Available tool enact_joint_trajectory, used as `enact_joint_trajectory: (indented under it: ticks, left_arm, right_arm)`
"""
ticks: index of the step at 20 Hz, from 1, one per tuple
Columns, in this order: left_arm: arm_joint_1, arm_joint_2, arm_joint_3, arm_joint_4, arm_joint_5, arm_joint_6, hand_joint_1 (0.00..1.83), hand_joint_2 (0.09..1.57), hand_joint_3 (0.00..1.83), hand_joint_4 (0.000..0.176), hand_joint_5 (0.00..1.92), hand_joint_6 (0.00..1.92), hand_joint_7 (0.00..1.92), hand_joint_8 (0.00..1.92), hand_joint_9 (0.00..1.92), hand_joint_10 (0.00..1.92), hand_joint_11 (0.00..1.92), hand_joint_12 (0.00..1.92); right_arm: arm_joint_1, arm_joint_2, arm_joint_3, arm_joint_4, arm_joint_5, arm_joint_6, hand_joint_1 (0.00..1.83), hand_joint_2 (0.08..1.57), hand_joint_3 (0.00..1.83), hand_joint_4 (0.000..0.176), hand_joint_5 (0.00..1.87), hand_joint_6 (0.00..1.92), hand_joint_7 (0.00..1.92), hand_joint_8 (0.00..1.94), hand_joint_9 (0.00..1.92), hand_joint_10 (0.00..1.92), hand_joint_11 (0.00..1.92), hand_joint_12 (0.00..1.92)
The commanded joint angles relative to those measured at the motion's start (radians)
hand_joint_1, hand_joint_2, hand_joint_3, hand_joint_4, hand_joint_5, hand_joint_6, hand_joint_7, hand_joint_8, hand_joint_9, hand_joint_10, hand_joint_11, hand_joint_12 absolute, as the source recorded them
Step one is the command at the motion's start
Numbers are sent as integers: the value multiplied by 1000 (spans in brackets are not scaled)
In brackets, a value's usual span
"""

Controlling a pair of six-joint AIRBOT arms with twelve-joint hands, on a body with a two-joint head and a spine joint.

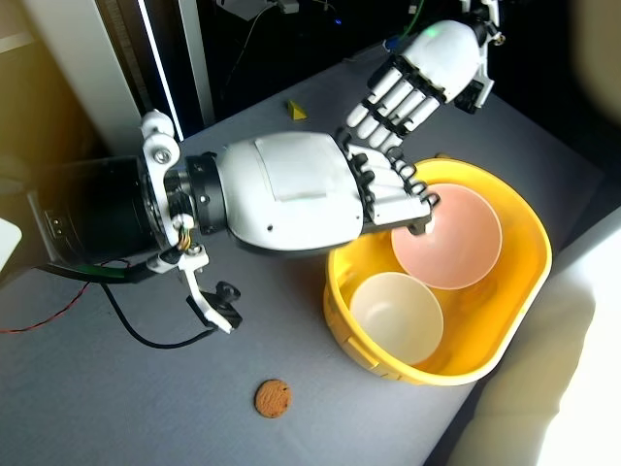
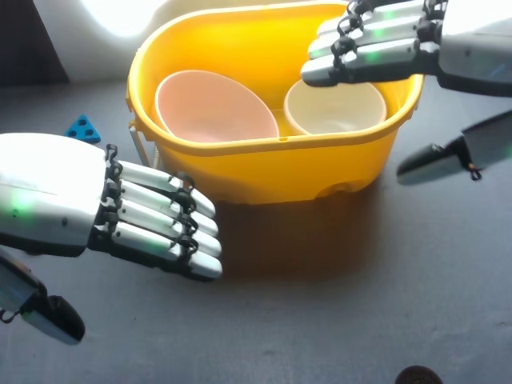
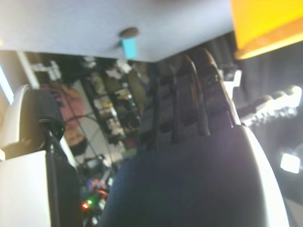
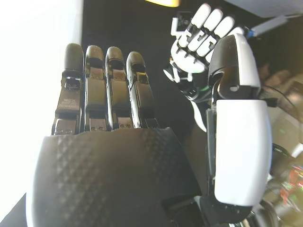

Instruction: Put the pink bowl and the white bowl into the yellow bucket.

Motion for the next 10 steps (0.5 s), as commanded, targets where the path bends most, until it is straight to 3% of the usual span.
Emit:
enact_joint_trajectory:
  ticks: [1,6,10]
  left_arm:
    - [-22,17,-7,-103,-32,-18,763,1084,1,0,175,1,198,2,149,3,0,293]
    - [-44,35,-63,-103,20,-20,712,1056,0,0,210,1,241,1,195,1,0,416]
    - [-45,45,-115,-103,55,8,716,1012,0,0,203,3,243,4,193,3,0,429]
  right_arm:
    - [6,19,-10,46,113,4,663,988,0,0,275,3,252,0,230,2,0,824]
    - [-17,55,-72,-47,190,5,688,978,2,0,238,0,216,2,203,3,0,771]
    - [-50,63,-89,-71,205,4,791,935,0,0,228,0,204,0,207,0,0,853]
